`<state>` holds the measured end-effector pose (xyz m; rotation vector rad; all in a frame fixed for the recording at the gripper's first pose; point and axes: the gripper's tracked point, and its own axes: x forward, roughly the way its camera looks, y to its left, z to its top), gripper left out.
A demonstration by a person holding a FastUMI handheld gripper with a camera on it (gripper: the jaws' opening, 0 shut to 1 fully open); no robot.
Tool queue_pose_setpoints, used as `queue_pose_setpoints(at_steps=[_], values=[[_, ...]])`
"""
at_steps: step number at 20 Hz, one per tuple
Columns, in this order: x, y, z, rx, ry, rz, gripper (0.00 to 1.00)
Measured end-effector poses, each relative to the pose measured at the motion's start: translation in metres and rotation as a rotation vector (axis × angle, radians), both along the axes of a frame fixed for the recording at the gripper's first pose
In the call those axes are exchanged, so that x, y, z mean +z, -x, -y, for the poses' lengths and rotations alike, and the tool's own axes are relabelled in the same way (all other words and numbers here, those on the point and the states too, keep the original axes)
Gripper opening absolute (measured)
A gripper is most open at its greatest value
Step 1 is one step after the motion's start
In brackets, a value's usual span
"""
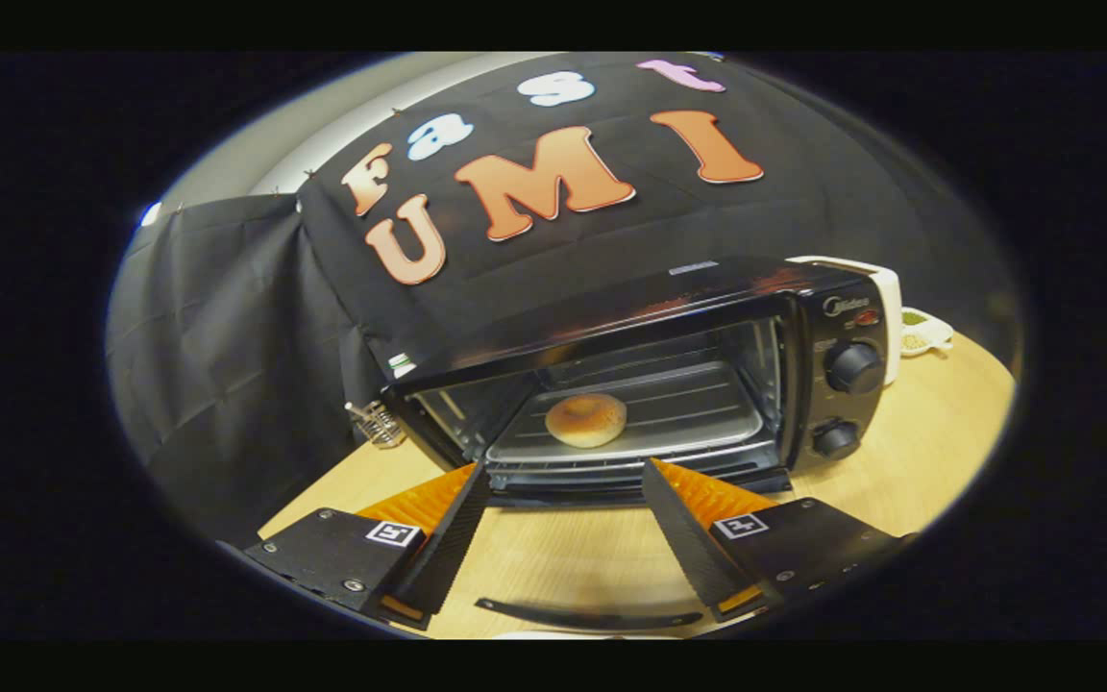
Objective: Open the toaster oven, put the food inside, and close the toaster oven door.
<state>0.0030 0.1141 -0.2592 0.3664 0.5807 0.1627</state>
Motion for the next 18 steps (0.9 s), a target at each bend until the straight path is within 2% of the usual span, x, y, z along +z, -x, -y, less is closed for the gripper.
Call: queue_pose_setpoints(at_steps=[3, 11, 14, 18], values=[[-0.001, 0.035, -0.001, 0.04, 0.028, -0.015, 0.95], [-0.025, 0.116, 0.013, 0.06, 0.121, -0.155, 0.95], [-0.03, 0.136, 0.019, 0.067, 0.162, -0.195, 0.95], [-0.044, 0.149, 0.013, 0.082, 0.143, -0.254, 0.96]])
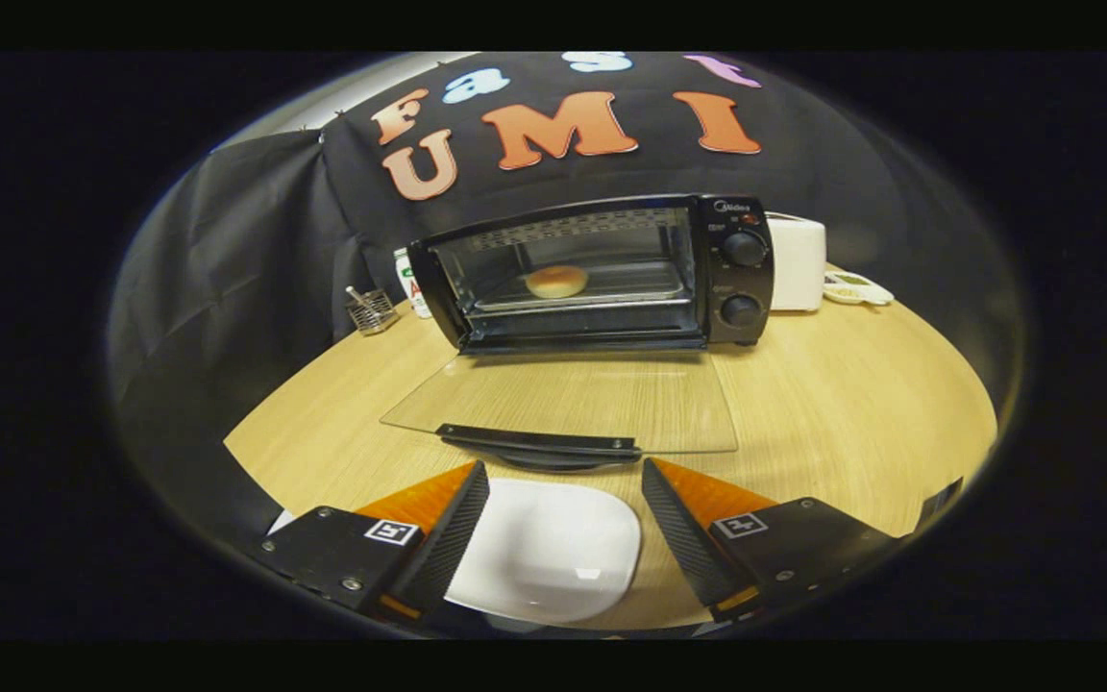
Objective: Open the toaster oven, put the food inside, and close the toaster oven door.
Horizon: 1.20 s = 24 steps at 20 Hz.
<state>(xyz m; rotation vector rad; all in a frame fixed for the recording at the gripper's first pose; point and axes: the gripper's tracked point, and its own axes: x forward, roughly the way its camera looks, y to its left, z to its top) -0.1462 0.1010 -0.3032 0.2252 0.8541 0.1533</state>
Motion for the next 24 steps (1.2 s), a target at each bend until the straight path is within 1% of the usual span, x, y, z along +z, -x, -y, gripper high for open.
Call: queue_pose_setpoints(at_steps=[4, 9, 11, 14, 19, 24], values=[[-0.011, -0.005, -0.003, -0.004, -0.009, -0.044, 0.96], [-0.018, -0.012, -0.001, 0.016, 0.031, -0.071, 0.96], [-0.017, -0.014, 0.0, 0.001, 0.018, -0.083, 0.96], [0.0, -0.022, -0.002, -0.019, 0.015, -0.058, 0.96], [0.037, -0.047, 0.002, 0.009, 0.084, 0.061, 0.95], [0.059, -0.071, 0.003, 0.017, 0.055, 0.092, 0.96]])
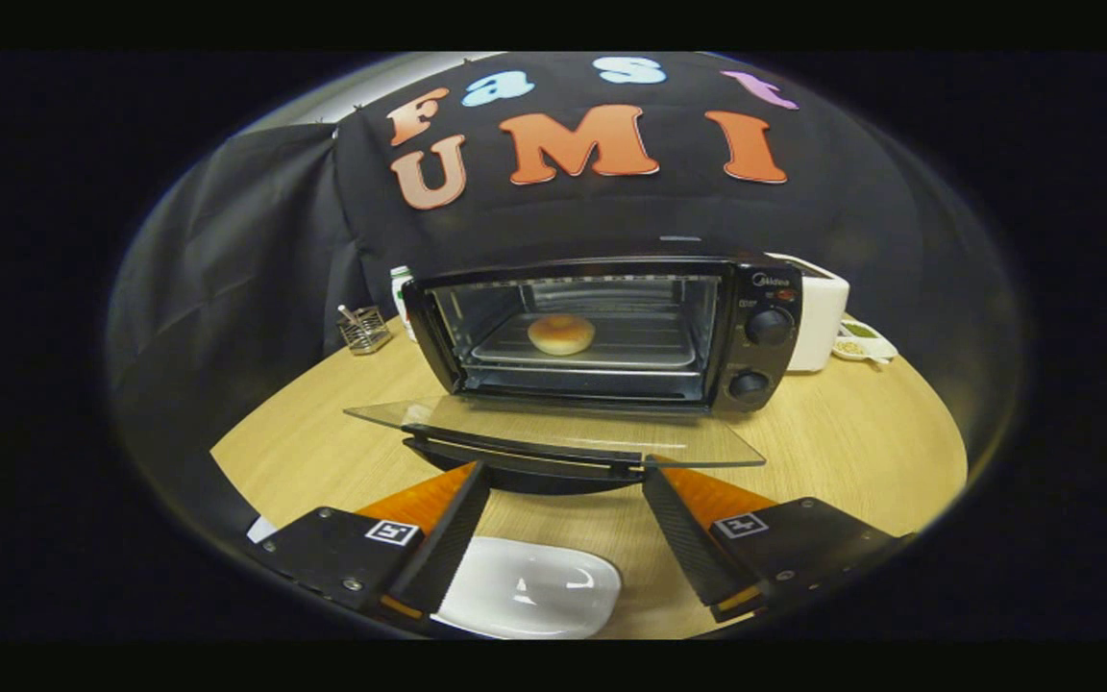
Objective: Open the toaster oven, put the food inside, and close the toaster oven door.
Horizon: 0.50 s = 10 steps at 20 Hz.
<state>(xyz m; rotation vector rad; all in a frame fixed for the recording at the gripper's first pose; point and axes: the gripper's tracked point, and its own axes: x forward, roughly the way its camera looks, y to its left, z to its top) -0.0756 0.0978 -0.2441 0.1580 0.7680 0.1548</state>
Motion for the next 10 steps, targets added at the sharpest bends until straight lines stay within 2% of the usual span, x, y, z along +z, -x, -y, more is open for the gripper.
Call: queue_pose_setpoints(at_steps=[7, 10], values=[[0.025, -0.038, 0.006, -0.017, -0.102, 0.053, 0.96], [0.035, -0.062, 0.009, -0.051, -0.159, 0.089, 0.96]])
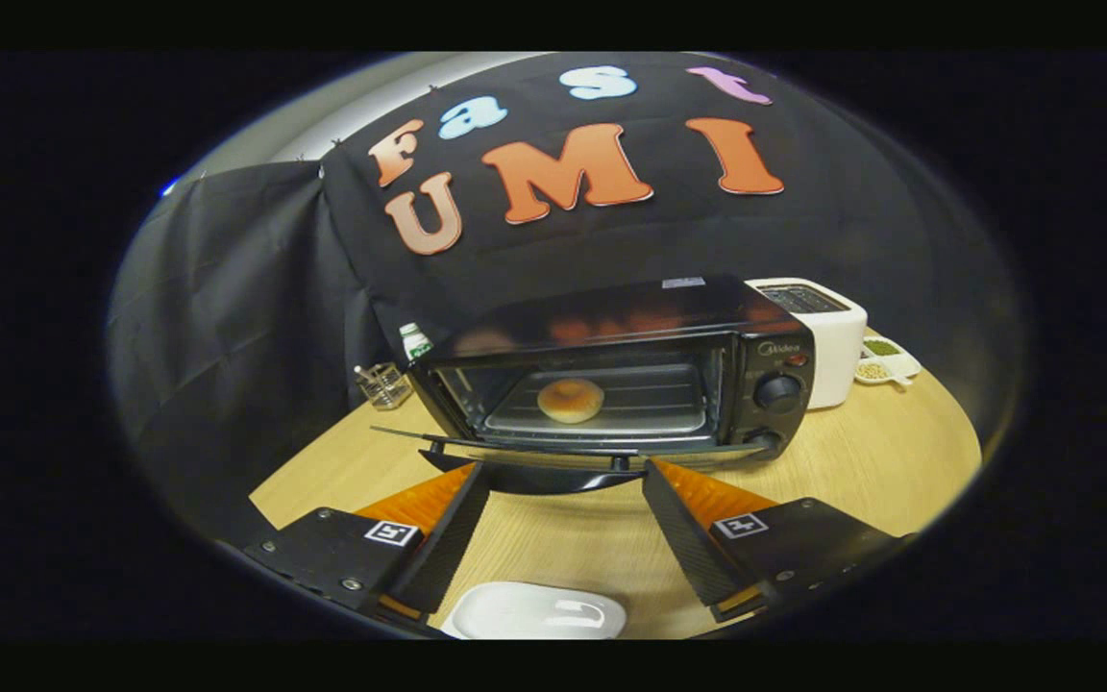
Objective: Open the toaster oven, put the food inside, and close the toaster oven door.
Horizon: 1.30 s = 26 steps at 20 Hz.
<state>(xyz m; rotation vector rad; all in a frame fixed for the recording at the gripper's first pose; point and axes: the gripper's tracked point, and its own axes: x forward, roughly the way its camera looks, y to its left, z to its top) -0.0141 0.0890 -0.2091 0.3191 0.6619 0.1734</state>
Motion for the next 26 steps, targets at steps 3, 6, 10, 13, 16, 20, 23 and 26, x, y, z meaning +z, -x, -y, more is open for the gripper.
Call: queue_pose_setpoints(at_steps=[3, 6, 10, 13, 16, 20, 23, 26], values=[[0.004, -0.02, 0.002, -0.017, -0.015, 0.029, 0.96], [0.006, -0.038, 0.005, -0.033, 0.003, 0.045, 0.97], [0.008, -0.062, 0.01, -0.079, 0.007, 0.075, 0.98], [0.005, -0.073, 0.009, -0.098, 0.009, 0.082, 0.98], [0.01, -0.069, 0.012, -0.097, 0.005, 0.069, 0.98], [0.05, -0.056, 0.006, -0.074, 0.009, 0.169, 0.95], [0.091, -0.041, 0.006, -0.07, 0.033, 0.272, 0.95], [0.136, -0.023, 0.006, -0.062, 0.055, 0.374, 0.95]])
